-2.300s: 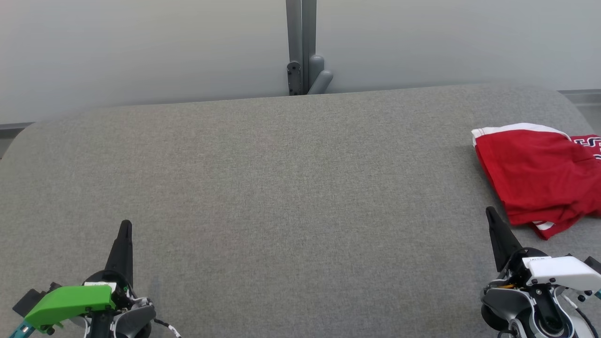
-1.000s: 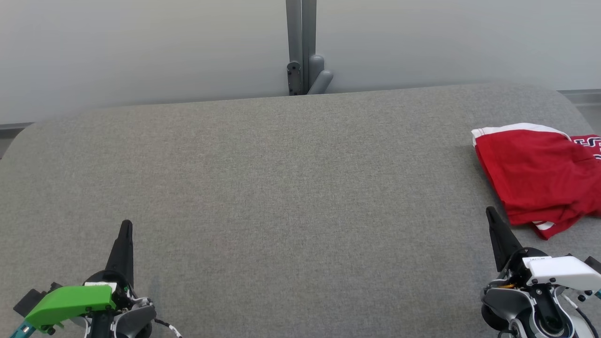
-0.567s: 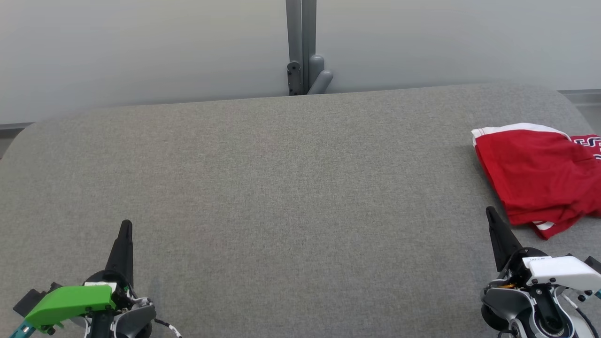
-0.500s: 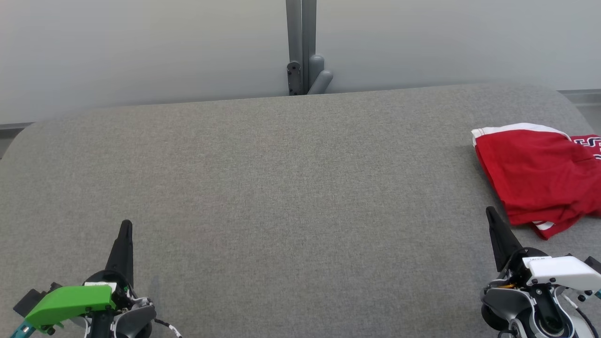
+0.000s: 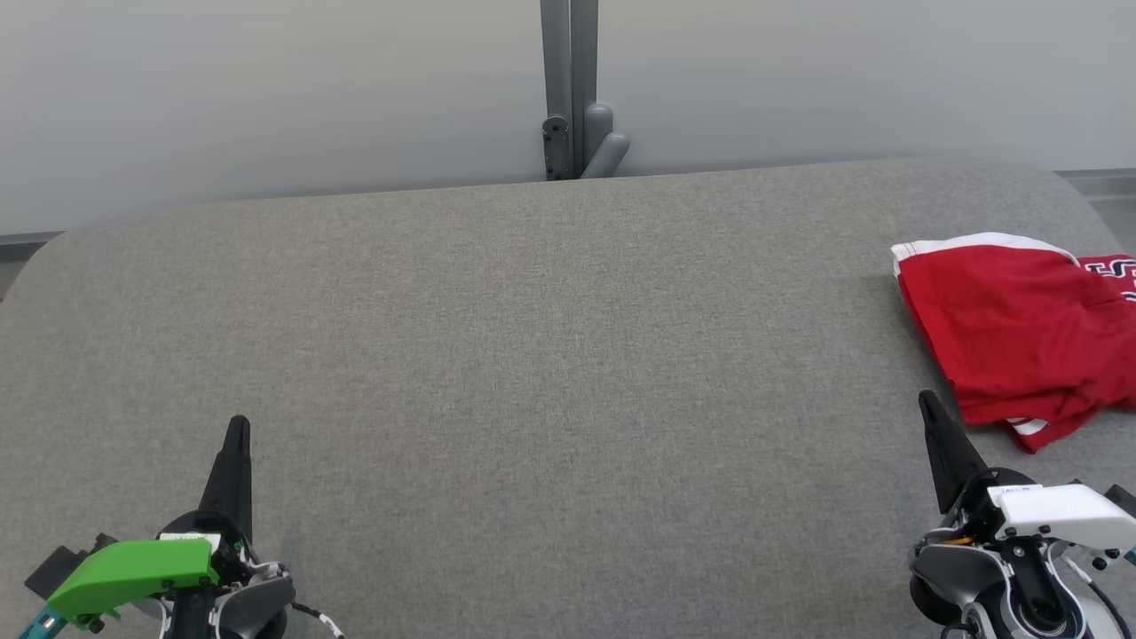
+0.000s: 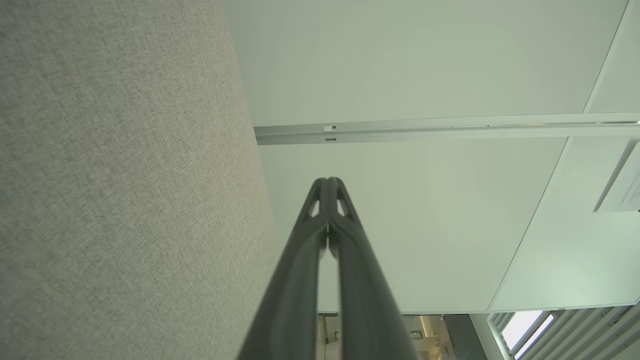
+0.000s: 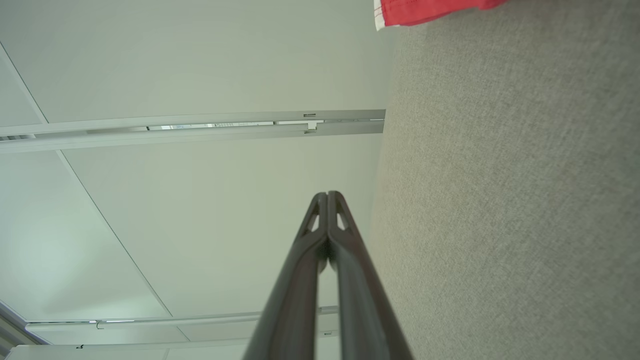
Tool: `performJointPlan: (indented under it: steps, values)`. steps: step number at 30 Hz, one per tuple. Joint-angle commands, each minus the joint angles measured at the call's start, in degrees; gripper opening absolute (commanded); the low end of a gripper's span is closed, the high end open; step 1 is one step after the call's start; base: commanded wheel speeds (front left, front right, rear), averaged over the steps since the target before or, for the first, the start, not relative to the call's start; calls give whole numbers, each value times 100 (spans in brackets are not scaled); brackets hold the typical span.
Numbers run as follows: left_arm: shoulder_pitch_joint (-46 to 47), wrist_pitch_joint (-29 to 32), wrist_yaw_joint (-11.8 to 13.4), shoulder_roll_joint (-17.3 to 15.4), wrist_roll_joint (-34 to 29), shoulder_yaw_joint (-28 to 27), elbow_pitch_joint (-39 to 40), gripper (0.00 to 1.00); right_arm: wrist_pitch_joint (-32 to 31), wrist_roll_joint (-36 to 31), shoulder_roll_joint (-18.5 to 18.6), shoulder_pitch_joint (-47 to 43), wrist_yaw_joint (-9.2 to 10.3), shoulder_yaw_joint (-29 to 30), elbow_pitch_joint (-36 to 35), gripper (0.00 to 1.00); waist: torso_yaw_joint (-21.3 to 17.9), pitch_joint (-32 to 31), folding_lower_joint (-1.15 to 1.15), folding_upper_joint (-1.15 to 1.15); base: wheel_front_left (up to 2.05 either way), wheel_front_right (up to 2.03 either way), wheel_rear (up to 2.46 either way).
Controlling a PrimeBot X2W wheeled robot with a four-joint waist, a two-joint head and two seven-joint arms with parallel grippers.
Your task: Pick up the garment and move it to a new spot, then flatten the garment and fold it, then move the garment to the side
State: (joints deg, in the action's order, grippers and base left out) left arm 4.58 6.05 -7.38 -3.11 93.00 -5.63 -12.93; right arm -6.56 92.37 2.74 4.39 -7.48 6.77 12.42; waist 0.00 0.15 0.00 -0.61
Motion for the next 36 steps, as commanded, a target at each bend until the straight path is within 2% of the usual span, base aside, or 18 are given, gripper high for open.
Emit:
performJointPlan:
  steps: [1,36]
  values:
    - [87,29,-28,-8,-28,-28,20,0,-34,38,27,53,-2,-3,7,0,0,0,0,61,0,0,0]
    - [86,35,-28,3,-42,-44,20,0,-34,38,27,53,-2,-3,7,0,0,0,0,61,0,0,0]
